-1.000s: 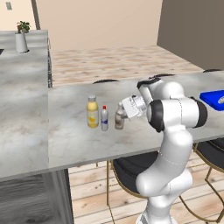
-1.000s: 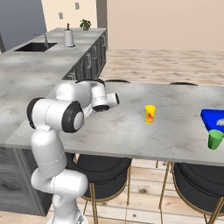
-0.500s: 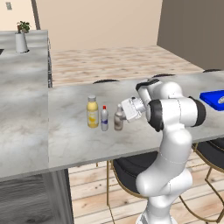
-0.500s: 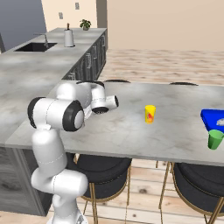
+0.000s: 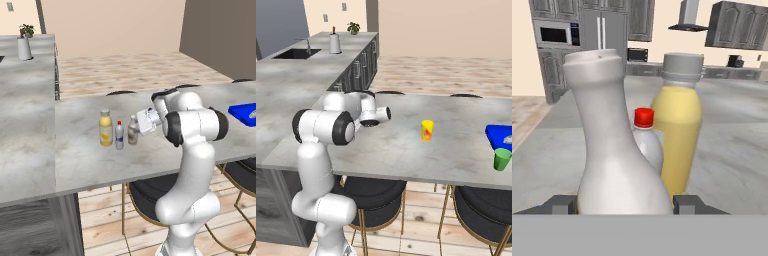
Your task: Place the drinks on the dining counter in a tight cluster.
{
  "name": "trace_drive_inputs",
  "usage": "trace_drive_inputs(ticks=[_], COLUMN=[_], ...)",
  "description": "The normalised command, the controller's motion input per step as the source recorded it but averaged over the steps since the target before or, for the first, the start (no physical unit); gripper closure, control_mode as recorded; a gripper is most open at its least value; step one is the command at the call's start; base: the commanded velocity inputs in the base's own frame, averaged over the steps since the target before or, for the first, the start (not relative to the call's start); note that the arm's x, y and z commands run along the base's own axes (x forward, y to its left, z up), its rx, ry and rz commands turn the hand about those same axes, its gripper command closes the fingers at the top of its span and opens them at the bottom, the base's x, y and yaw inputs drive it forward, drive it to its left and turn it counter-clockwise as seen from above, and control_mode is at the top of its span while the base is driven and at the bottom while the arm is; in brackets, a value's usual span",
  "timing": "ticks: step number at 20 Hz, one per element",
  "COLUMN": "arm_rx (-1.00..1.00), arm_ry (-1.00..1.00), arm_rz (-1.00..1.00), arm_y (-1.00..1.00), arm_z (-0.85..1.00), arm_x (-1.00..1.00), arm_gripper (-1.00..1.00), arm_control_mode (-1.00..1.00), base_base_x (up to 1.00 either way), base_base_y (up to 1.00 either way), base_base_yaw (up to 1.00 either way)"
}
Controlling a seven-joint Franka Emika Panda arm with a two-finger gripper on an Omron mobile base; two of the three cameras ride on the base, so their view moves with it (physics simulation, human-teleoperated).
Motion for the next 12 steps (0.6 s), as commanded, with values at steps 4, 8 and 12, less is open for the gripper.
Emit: trace_drive_inputs(ticks=[4,8,12], arm_rx=[0.0,0.0,0.0], arm_ry=[0.0,0.0,0.0], arm_rz=[-0.04,-0.01,0.0], arm_y=[0.06,0.02,0.0], arm_z=[-0.02,-0.12,-0.23], arm_x=[0.36,0.25,0.01], arm_gripper=[1.0,1.0,1.0], arm_control_mode=[-1.0,-1.0,-1.0], base_base_x=[0.0,0.0,0.0], base_base_y=[0.0,0.0,0.0], base_base_yaw=[0.0,0.0,0.0])
